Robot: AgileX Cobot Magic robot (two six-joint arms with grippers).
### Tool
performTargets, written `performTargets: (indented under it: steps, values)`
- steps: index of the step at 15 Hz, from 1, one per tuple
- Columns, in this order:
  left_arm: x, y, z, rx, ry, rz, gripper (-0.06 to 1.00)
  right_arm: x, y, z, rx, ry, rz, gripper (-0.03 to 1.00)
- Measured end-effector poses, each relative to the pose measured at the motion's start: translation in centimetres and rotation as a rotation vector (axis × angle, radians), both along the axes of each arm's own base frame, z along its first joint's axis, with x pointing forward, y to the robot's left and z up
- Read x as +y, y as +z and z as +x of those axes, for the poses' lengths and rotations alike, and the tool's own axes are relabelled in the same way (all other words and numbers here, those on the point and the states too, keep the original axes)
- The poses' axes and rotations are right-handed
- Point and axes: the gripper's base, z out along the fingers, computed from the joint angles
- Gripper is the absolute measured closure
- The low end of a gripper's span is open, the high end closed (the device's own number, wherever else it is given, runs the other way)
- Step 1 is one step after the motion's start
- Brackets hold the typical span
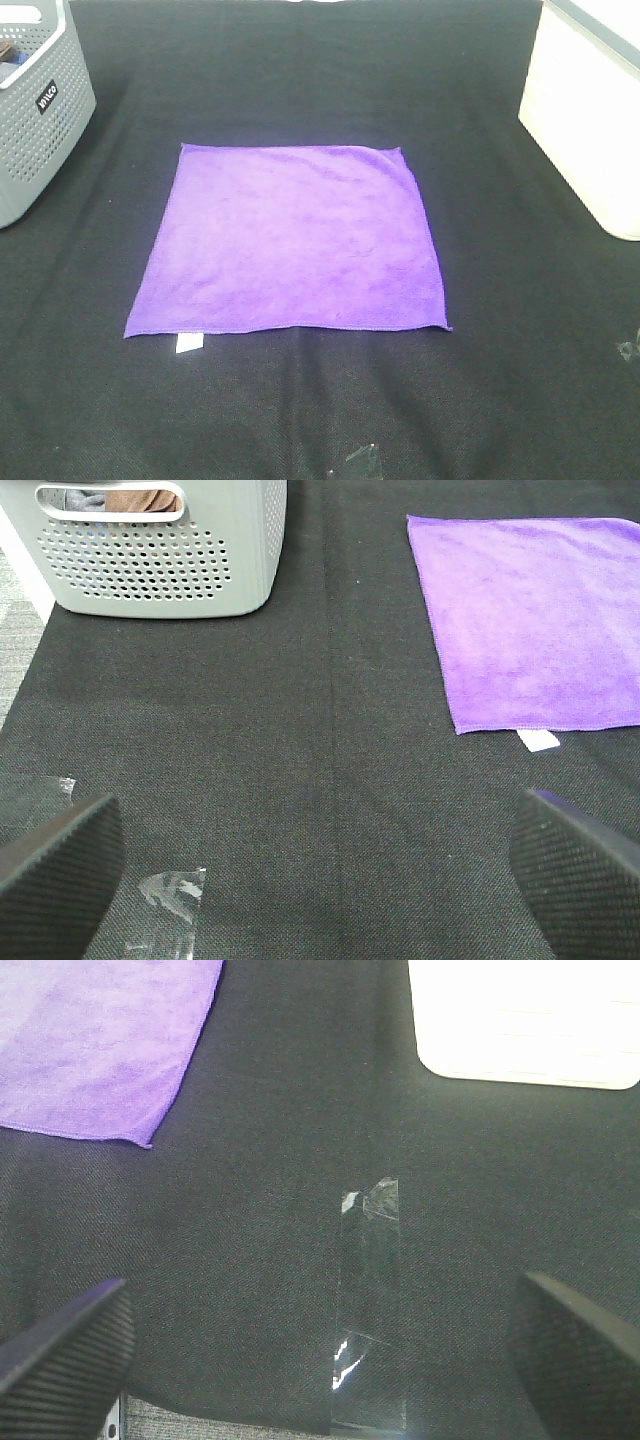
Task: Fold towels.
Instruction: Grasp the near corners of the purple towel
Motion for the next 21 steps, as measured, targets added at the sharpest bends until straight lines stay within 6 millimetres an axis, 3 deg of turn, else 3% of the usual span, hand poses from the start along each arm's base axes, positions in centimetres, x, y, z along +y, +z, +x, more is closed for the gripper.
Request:
performTargets:
  steps: [21]
  values:
    - [0.0,0.0,0.0,0.0,0.0,0.001,-0.05,0.01,0.0,-0.01,0.0,-0.044,0.003,0.0]
